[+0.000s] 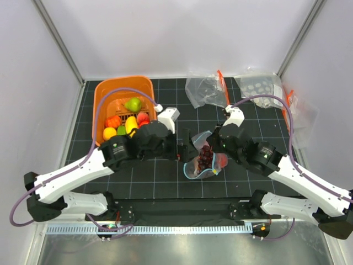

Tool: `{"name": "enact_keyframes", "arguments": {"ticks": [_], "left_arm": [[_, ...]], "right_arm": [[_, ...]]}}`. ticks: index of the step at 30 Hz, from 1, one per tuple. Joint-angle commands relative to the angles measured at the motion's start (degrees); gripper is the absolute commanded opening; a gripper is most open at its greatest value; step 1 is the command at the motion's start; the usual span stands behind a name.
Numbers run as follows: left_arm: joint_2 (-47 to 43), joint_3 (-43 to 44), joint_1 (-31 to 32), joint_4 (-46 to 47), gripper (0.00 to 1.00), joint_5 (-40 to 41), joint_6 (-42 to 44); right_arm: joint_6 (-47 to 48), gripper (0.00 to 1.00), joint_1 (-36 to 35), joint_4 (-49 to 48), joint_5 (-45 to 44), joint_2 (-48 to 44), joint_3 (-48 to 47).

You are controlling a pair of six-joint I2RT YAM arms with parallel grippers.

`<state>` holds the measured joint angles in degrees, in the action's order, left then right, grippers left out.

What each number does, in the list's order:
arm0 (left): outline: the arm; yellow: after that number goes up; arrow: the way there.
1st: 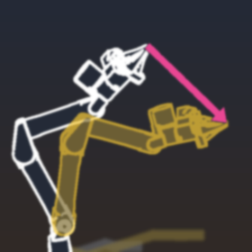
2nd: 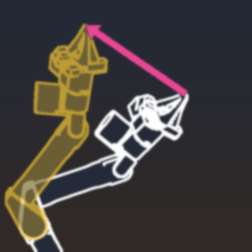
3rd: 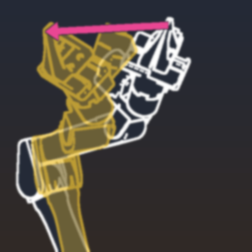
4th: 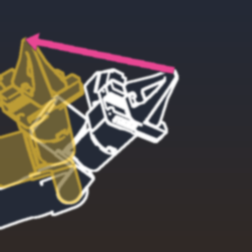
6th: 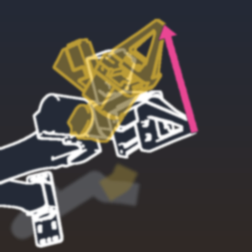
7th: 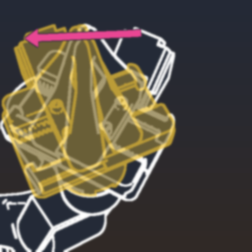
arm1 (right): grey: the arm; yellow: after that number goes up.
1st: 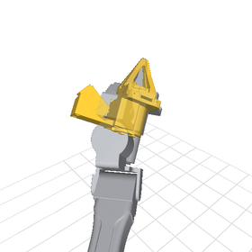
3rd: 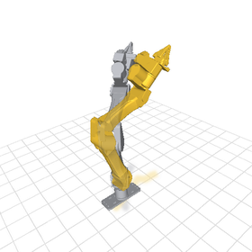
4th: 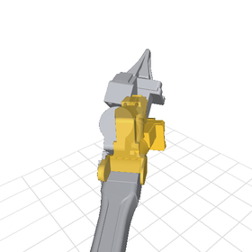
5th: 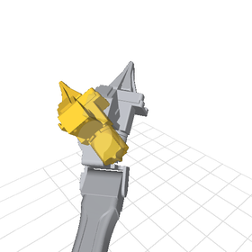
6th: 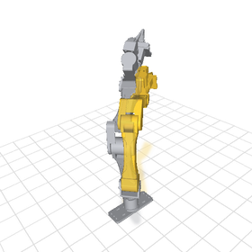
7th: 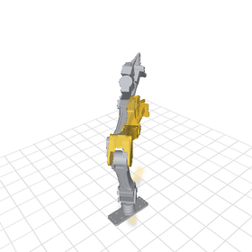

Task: Place the food in the zip-top bag and seal the zipper
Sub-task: Place the fake fruit in the zipper food storage bag, then adjust the zipper food storage bag at the center of the board.

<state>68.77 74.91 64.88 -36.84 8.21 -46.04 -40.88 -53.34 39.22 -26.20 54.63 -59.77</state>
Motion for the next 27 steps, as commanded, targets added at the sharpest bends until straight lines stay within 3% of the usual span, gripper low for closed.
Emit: {"name": "enact_keyframes", "arguments": {"ticks": [1,15,18,22,24,27], "left_arm": [[-2.4,0.0,0.2,-8.6,1.0,5.0,0.5],[-2.2,-16.3,0.2,2.6,0.95,3.9,-4.4],[-0.9,-17.3,0.2,7.3,0.9,6.1,-4.9],[1.7,-15.7,0.2,10.6,0.69,6.3,-4.1],[3.5,-14.2,0.1,11.6,0.67,5.7,-3.9],[7.2,-13.9,-0.1,14.5,0.55,4.5,-4.1]], "right_arm": [[0.2,0.01,0.1,-1.3,-2.5,-0.9,0.1],[0.6,0.01,0.1,-1.3,-2.6,-0.8,-0.4],[1.0,0.01,0.2,-1.1,-1.6,-0.5,-0.5],[1.5,0.01,0.1,0.9,-1.0,-0.4,-0.3],[1.8,0.01,0.1,1.5,-1.3,-1.3,0.3],[2.5,0.01,0.1,2.1,-1.2,-2.4,1.0]]}}
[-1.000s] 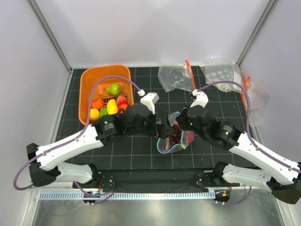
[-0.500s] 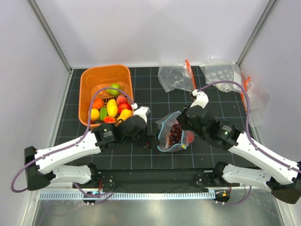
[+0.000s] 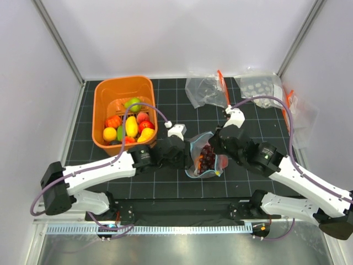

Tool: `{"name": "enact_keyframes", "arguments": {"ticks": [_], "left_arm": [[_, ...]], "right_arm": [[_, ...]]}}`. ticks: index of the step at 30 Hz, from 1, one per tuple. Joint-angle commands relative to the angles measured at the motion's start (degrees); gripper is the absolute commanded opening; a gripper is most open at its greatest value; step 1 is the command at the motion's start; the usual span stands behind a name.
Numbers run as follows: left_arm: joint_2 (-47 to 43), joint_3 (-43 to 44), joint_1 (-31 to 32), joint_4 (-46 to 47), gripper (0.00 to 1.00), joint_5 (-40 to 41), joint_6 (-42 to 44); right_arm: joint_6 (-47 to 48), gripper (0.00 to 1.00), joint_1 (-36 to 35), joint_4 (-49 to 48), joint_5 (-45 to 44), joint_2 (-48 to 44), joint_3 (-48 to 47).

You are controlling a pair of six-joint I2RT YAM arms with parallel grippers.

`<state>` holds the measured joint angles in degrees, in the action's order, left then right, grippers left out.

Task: Place the food in the zip-top bag and seal the zipper
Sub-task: Adjust the zipper food storage bag at the center of the board.

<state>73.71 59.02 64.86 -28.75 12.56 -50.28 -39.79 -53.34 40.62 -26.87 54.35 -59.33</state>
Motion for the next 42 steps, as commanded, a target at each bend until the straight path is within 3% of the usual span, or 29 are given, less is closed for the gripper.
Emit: {"name": "enact_keyframes", "arguments": {"ticks": [1,3,4,5,15,26,31,34,42], "left_arm": [[3.5,1.8,-0.3,7.4,0.43,-0.2,-0.2],[4.4,1.7,-0.7,8.5,0.28,-0.3,-0.3],[4.7,1.8,-0.9,8.5,0.07,-0.3,-0.3],[4.9,2.4,-1.0,8.1,0.0,-0.3,-0.1],[2.2,13.4,-5.0,-1.6,0.0,-1.5,4.0],[3.8,30.3,-8.8,-12.9,0.0,-5.1,8.6],[1.1,24.5,-10.3,-8.5,0.0,-5.9,8.0],[-1.5,16.9,-13.7,-4.0,0.0,-11.3,6.3],[-2.2,17.6,-15.7,-5.9,0.0,-12.3,8.0]], "right_arm": [[2.1,0.01,0.1,0.9,-0.5,-2.5,0.6],[2.6,0.01,0.0,1.5,-1.0,-2.9,1.0],[2.7,0.01,0.1,1.7,-0.9,-3.4,1.1],[2.8,0.01,0.1,1.9,-1.0,-3.5,1.0],[4.5,0.01,0.0,5.6,-0.2,-4.0,-1.8],[7.1,0.01,-0.3,5.6,4.8,1.1,-12.7],[8.3,0.01,-0.4,6.7,6.0,2.0,-13.0],[8.2,0.02,-0.3,4.7,6.5,1.4,-10.2],[6.3,0.05,-0.3,1.8,8.7,3.5,-10.1]]}}
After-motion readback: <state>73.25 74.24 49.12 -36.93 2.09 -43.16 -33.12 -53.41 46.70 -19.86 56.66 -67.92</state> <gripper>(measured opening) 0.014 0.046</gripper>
